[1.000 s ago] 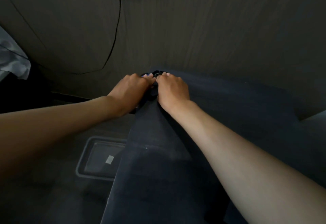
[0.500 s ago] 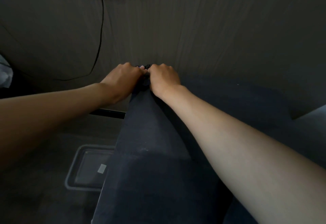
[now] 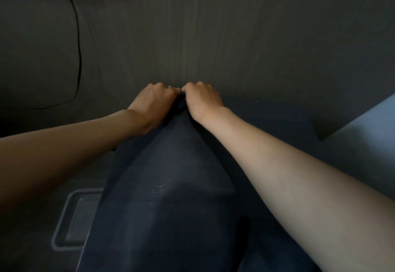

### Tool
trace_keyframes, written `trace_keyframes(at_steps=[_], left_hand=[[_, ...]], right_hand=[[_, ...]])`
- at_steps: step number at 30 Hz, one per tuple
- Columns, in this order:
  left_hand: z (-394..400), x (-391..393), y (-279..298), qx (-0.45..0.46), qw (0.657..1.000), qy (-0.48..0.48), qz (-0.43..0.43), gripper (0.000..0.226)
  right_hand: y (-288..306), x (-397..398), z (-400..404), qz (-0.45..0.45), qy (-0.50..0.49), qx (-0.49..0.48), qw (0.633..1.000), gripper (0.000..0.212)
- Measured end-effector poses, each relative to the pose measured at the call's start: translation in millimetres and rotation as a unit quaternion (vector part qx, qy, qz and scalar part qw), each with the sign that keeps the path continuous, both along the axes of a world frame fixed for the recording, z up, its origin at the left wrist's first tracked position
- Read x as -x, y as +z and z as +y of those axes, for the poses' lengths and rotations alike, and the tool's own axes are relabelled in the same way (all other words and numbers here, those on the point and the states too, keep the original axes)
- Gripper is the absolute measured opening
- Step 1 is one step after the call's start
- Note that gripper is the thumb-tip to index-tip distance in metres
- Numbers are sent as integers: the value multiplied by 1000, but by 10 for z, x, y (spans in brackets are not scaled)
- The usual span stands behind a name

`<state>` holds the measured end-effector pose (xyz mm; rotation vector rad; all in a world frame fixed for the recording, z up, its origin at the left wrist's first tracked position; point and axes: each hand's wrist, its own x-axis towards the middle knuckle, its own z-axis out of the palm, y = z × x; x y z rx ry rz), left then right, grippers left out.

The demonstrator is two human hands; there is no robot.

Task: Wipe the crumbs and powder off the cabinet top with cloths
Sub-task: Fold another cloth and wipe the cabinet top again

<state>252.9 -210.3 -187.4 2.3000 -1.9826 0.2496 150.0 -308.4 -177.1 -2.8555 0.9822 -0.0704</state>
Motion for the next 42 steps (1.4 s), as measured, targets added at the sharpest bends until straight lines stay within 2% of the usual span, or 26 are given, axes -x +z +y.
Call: trace_keyframes(at_steps=[8,27,36,42], left_hand=[[-600,588,-49,-22,999,-23,11,25],[-1714,1926,-65,-36,997,-62,14,29],[-1860,2044,-78,-26,997,-63,39,32],[-1726,1923,-84,-17,996,-71,53,30]], right_hand=[[-45,699,-481,4,-52,-14,999,31],[-54,2119,-1324,-35,-151,-32,987,37],[-112,2253,-1392,-62,-191,-29,979,37],[-69,2172,-1226,-6,-188,5,982,39]])
